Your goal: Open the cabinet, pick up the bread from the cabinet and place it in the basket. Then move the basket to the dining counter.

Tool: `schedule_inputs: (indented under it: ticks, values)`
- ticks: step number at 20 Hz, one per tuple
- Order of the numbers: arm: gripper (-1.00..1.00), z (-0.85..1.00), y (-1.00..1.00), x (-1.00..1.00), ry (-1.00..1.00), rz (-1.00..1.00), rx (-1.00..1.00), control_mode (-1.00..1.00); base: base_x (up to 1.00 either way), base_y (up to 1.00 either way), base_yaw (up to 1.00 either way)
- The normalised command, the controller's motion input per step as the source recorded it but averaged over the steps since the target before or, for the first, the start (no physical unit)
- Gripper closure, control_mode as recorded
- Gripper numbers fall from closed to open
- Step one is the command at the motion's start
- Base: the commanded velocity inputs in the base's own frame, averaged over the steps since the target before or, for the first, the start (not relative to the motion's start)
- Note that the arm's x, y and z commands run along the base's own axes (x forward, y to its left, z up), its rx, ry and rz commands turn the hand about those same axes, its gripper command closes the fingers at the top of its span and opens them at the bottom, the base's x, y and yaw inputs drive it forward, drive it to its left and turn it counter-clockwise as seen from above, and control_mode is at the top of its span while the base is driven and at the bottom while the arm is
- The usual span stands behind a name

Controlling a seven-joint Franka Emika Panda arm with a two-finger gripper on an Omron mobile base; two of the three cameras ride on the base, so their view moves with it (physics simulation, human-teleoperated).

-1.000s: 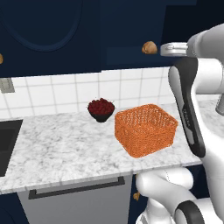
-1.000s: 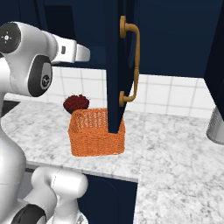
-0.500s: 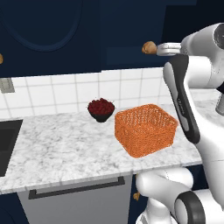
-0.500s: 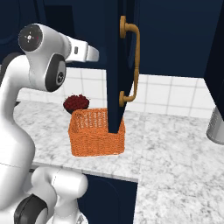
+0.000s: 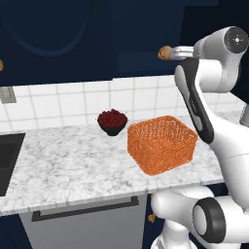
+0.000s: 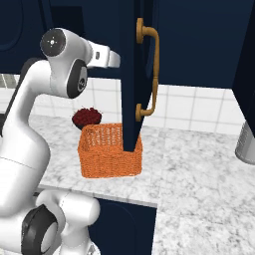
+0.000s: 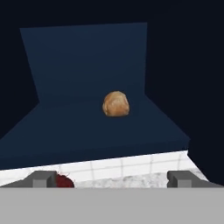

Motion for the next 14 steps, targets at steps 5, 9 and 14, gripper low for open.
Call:
schedule_inputs:
  ticks: [5, 9, 14]
  values:
    - [-1.0, -0.05, -0.12, 0.43, 0.01, 0.0, 0.0, -1.0, 0.0, 0.0, 0.0]
    - [-1.0, -0.07, -0.01, 0.34, 0.06, 0.0, 0.0, -1.0, 0.0, 0.0, 0.0]
    - [-1.0, -0.06, 0.0, 0.31, 0.01, 0.0, 0.0, -1.0, 0.0, 0.0, 0.0]
